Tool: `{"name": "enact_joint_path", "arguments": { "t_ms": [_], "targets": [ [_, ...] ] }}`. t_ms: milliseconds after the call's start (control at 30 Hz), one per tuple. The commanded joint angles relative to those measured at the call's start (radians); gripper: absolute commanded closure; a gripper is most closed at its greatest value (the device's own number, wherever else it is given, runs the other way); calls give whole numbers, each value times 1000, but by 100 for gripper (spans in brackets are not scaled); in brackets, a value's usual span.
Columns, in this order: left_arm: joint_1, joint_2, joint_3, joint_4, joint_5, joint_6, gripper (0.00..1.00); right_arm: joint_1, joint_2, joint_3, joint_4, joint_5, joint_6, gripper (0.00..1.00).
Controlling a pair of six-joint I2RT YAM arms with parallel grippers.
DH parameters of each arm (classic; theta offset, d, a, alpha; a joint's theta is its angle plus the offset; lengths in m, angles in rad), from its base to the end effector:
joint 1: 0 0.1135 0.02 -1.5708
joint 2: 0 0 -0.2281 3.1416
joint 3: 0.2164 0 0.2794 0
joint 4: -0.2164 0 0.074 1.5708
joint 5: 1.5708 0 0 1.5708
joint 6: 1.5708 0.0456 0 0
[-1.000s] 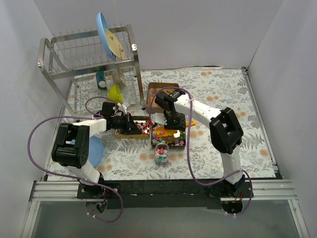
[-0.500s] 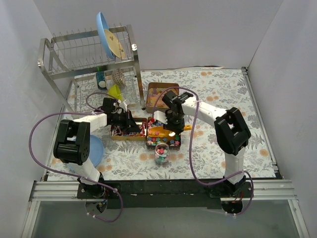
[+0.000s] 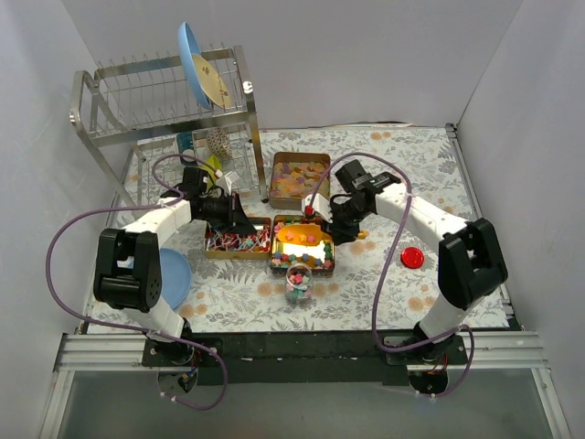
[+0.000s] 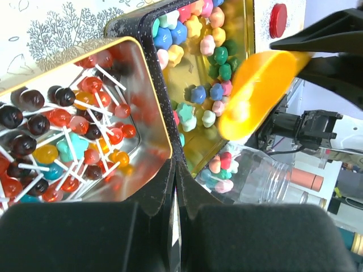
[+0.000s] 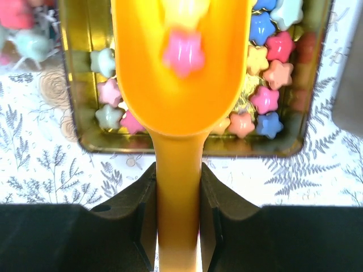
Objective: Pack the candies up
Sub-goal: Scoop the fake candies from the storage box.
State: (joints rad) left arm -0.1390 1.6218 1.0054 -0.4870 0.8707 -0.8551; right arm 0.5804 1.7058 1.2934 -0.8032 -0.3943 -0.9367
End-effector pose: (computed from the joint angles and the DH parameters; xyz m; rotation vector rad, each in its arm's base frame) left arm 0.3275 -0.0810 0.1402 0.6790 -2.6840 1.4374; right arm 0.2957 0.2149 0.1763 -1.9213 1.8871 0.4435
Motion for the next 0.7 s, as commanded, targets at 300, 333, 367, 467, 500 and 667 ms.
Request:
{"name": "enact_joint_path", "arguments": {
  "t_ms": [300, 333, 367, 467, 500, 667],
  "targets": [
    [26, -115, -24, 8, 8, 22, 77, -40, -267, -3, -162, -44, -163, 99],
    [26, -117, -30, 11, 8, 22, 75, -40, -278, 4, -184, -37, -177, 99],
    [26, -119, -33, 13, 10, 25, 72, -42, -296, 24, -220, -32, -195, 99],
    [26, -125, -42, 21, 17, 28, 66, -39, -319, 72, -280, -5, -241, 99],
    [26, -126, -45, 22, 17, 30, 66, -37, -324, 82, -319, 8, -249, 99],
    [26, -129, -65, 42, -18, -4, 63, -8, -351, 141, -399, 104, -294, 99]
  ]
}}
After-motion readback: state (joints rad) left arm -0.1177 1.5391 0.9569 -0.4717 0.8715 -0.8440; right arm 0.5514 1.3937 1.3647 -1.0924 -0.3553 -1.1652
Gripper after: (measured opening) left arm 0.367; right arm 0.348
